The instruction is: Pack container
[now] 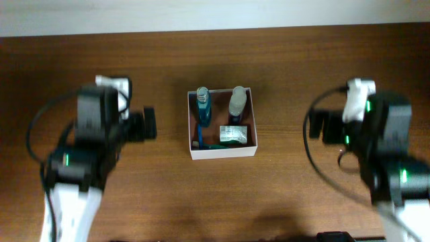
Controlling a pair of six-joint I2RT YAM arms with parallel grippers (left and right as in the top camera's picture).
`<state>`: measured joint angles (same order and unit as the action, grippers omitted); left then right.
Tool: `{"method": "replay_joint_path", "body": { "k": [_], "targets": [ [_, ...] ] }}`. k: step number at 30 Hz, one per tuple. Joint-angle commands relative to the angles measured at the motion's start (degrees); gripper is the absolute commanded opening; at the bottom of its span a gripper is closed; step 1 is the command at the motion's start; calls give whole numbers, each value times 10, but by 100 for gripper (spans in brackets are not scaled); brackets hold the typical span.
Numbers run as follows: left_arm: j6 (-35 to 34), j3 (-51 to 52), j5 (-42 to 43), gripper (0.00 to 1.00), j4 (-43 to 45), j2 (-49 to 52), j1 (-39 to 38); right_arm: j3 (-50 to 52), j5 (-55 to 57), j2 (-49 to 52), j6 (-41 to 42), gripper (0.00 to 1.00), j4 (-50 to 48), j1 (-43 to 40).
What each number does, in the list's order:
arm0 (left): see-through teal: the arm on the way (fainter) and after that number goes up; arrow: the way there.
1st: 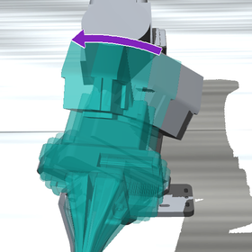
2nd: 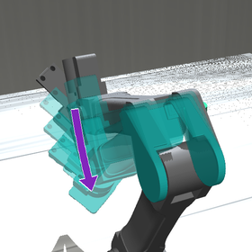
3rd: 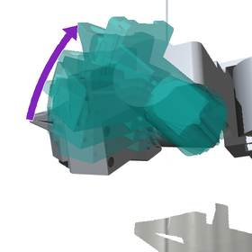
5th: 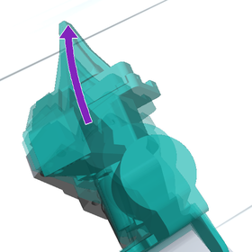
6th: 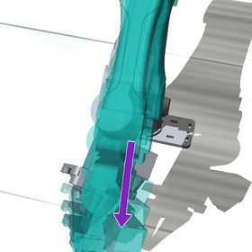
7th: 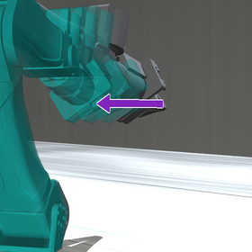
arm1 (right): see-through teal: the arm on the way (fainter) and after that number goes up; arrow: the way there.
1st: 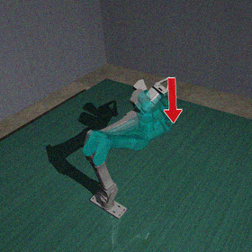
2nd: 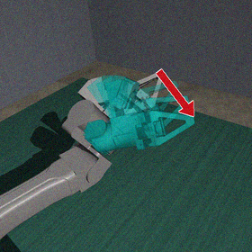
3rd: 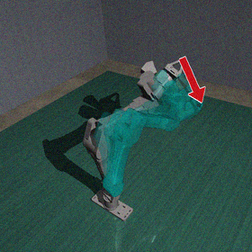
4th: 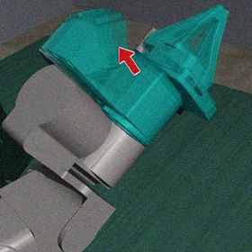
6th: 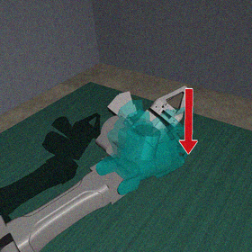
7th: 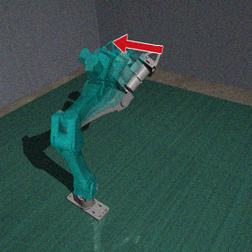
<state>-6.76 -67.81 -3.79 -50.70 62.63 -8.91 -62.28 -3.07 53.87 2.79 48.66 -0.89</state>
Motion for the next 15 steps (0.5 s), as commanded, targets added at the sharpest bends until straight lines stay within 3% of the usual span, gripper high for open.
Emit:
{"method": "replay_joint_path", "body": {
  "k": [1,8,15],
  "targets": [
    [2,119,0,100,17,-144,-11,115,16,-149,7,99,-2,-3],
    [-11,232,0,100,12,-349,-11,210,7,-336,12,99,-1,-3],
    [-11,233,0,100,-21,-372,-11,211,7,-348,11,99,8,-3]
  ]
}}
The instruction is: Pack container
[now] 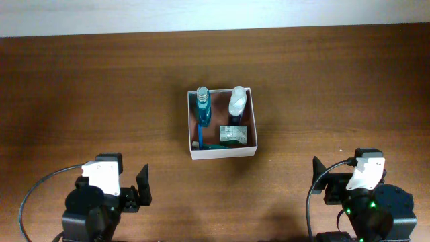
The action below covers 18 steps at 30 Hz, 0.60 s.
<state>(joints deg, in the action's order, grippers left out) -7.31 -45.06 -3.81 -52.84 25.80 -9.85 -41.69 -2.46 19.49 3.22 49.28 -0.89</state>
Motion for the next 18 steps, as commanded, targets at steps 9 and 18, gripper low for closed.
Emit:
{"method": "replay_joint_path", "body": {
  "k": [9,18],
  "targets": [
    [-5,5,0,100,0,-4,-2,5,1,-4,7,99,2,-3],
    [-6,5,0,100,0,-4,-2,39,-11,-25,-74,99,-14,-3]
  ]
}}
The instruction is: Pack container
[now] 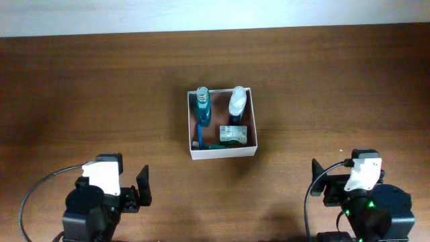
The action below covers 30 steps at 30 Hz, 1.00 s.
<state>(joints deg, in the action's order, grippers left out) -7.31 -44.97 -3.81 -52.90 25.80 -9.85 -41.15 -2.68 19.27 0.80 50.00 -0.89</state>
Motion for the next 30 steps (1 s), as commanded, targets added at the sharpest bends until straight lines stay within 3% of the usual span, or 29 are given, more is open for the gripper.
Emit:
{"method": "replay_joint_path", "body": {
  "k": [1,9,20,22,25,30],
  "targets": [
    [-6,4,0,100,1,-4,-2,47,-13,-34,-56,99,-33,-3],
    [-5,4,0,100,1,-4,-2,231,-47,-193,-55,99,-229,10],
    [-5,4,0,100,1,-4,-2,384,-27,-191,-67,99,-513,24],
    [-5,4,0,100,1,-4,-2,409,-28,-191,-70,99,-522,24],
    [-6,4,0,100,1,-4,-2,408,-18,-191,-71,99,-454,23],
    [-6,4,0,100,1,-4,-2,408,-9,-191,-70,99,-459,23]
  ]
}}
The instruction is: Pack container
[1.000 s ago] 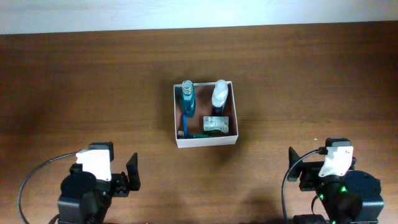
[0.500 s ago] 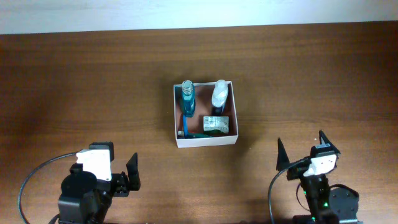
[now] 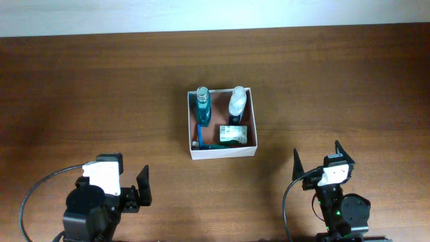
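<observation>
The white box (image 3: pixel 222 154) stands at the middle of the table. Inside it are a blue bottle (image 3: pixel 203 106) and a clear bottle (image 3: pixel 236 103) at the back, with a small packet (image 3: pixel 233 134) and a thin blue item (image 3: pixel 199 139) in front. My left gripper (image 3: pixel 127 185) is folded back at the front left, far from the box, with only one dark finger (image 3: pixel 143 183) showing, well out to the side. At the front right, my right gripper (image 3: pixel 318 158) has both fingers spread wide and nothing between them.
Brown wooden table (image 3: pixel 80 87) all round the box. A pale wall strip (image 3: pixel 201 13) runs along the far edge. Black cables (image 3: pixel 33 198) loop beside each arm base at the front edge.
My right wrist has turned and shifted a little left, so both of its fingers now show spread apart. The left arm and the box contents are unchanged.
At first both arms were stretched out at mid-table, one on each side of the box. Then both were folded back at the front edge, and they stayed there. Now the right wrist has turned there. The box contents have not changed.
</observation>
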Controlling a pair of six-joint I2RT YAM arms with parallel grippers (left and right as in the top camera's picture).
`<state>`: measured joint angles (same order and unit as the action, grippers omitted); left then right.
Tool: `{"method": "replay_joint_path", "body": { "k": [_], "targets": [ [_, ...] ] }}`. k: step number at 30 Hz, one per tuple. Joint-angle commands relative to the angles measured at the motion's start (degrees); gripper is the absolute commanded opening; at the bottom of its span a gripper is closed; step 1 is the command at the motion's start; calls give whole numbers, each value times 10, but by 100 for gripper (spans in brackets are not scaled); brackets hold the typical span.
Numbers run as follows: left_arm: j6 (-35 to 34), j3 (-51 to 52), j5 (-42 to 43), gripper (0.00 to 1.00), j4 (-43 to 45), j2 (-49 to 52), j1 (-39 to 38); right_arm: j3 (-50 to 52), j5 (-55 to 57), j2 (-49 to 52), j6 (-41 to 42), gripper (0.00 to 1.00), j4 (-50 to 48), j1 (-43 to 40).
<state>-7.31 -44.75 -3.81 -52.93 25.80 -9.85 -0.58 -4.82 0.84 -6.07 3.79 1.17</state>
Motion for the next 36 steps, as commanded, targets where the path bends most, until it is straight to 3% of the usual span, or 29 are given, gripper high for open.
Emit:
{"method": "replay_joint_path", "body": {
  "k": [1,25,29,32,36],
  "targets": [
    [-5,2,0,100,1,-4,-2,3,12,-6,-1,99,3,3],
    [-5,2,0,100,1,-4,-2,3,12,-6,-1,99,3,3],
    [14,3,-24,100,-37,-6,-1,3,12,-6,-1,99,3,3],
    [14,31,-15,100,-59,-50,15,3,12,-6,-1,99,3,3],
    [24,118,-16,100,2,-125,30,3,12,-6,-1,99,3,3]
  ]
}}
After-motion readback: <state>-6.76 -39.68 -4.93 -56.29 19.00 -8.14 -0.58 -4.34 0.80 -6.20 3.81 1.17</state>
